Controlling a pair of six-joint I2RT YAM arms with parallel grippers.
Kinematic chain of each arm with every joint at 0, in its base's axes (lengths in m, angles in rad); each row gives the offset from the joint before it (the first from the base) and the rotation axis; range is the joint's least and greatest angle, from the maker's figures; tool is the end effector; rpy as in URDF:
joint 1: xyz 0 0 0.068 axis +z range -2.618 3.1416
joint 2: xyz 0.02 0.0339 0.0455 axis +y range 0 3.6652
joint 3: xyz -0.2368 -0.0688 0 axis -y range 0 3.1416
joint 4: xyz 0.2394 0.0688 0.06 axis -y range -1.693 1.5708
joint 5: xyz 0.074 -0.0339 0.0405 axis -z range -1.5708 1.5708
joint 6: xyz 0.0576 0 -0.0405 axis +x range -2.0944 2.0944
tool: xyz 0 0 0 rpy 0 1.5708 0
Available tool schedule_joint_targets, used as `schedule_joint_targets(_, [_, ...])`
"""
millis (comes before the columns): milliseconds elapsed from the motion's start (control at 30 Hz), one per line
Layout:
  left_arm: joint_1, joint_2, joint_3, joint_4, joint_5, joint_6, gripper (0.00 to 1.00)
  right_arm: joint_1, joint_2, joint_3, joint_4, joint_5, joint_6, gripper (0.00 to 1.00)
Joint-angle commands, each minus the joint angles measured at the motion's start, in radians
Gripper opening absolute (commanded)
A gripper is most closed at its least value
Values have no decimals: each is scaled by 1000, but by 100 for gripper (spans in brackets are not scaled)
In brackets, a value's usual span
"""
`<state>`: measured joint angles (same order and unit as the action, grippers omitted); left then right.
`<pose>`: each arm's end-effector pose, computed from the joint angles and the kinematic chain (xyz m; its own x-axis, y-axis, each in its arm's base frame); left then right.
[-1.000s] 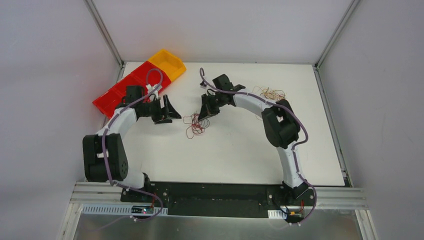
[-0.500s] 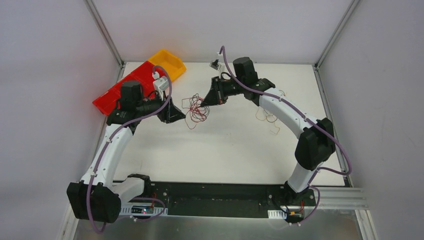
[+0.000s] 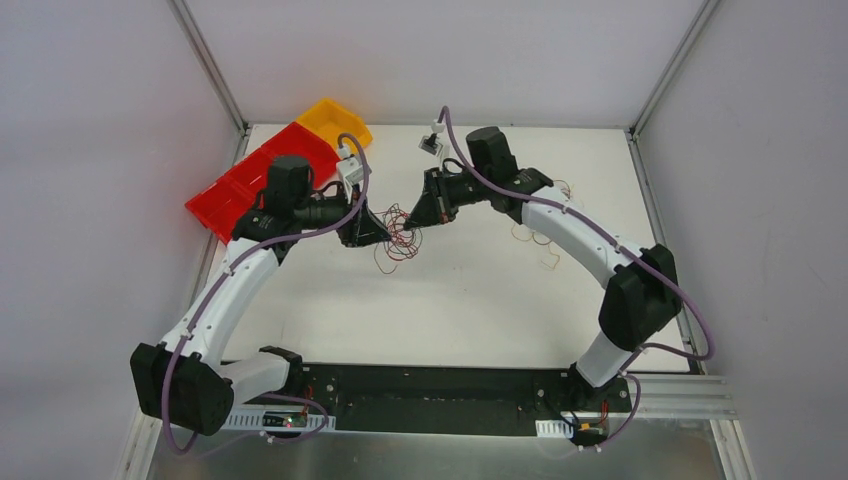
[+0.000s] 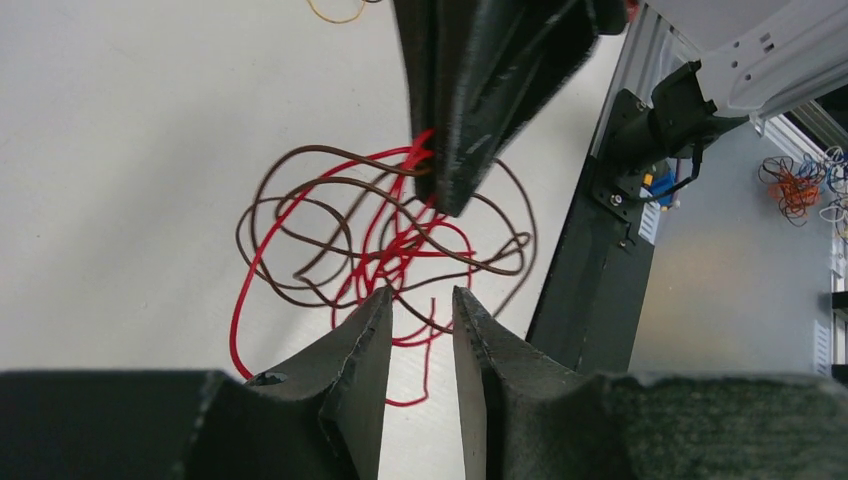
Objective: Untangle the cables
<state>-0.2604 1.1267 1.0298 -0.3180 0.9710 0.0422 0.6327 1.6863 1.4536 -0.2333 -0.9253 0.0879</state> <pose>0.2388 -0.1128 0.3210 -0.3522 0.1185 -0.9284 0.8909 0.3463 -0.2938 0.2882 0.2684 0.3031 -0.4427 -0.2591 -0.8584 -0.8958 0.0862 0.4360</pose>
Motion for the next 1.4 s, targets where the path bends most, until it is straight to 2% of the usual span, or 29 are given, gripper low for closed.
schedule_joint_targets(0, [-3, 8, 43, 43, 16, 33, 28, 12, -92, -16, 40, -38, -14, 0])
schedule_joint_targets(200, [-28, 15, 38, 45, 29, 28, 27, 22, -102, -25, 45, -52, -3, 0])
schedule_joint_targets(367, [-72, 23, 59, 45, 27, 61, 32, 26, -76, -5, 48, -68, 28, 0])
schedule_joint_targets(433, [-76, 30, 62, 45, 27, 71, 31, 26, -73, -1, 49, -73, 32, 0])
schedule_joint_targets(567, [-81, 47, 69, 45, 53, 71, 10, 27, -74, 4, 48, -85, 30, 0])
schedule_joint_targets(667, [-91, 54, 82, 45, 41, 31, 0, 21, -66, 18, 34, -79, 24, 0])
schedule_joint_targets(700, [-92, 58, 89, 45, 14, -2, 0, 15, -62, 27, 25, -76, 22, 6])
schedule_joint_targets(867, [-84, 99, 118, 82, -109, -307, 0, -40, -51, 61, -64, 25, 21, 69])
schedule_joint_targets(933, [-83, 112, 108, 119, -138, -417, 0, -63, -56, 61, -94, 74, 21, 80])
schedule_joint_targets(1000, [-84, 119, 97, 140, -174, -477, 0, -78, -65, 54, -112, 106, 21, 86])
schedule_joint_targets(1067, [-82, 131, 96, 141, -193, -506, 0, -82, -78, 44, -116, 142, 16, 88])
schedule_joint_targets(1233, [-82, 169, 103, 136, -195, -576, 0, -80, -98, 9, -32, 186, 54, 89])
schedule_joint_targets(1367, [-82, 184, 115, 137, -194, -600, 0, -54, -62, 43, -70, 231, 21, 88])
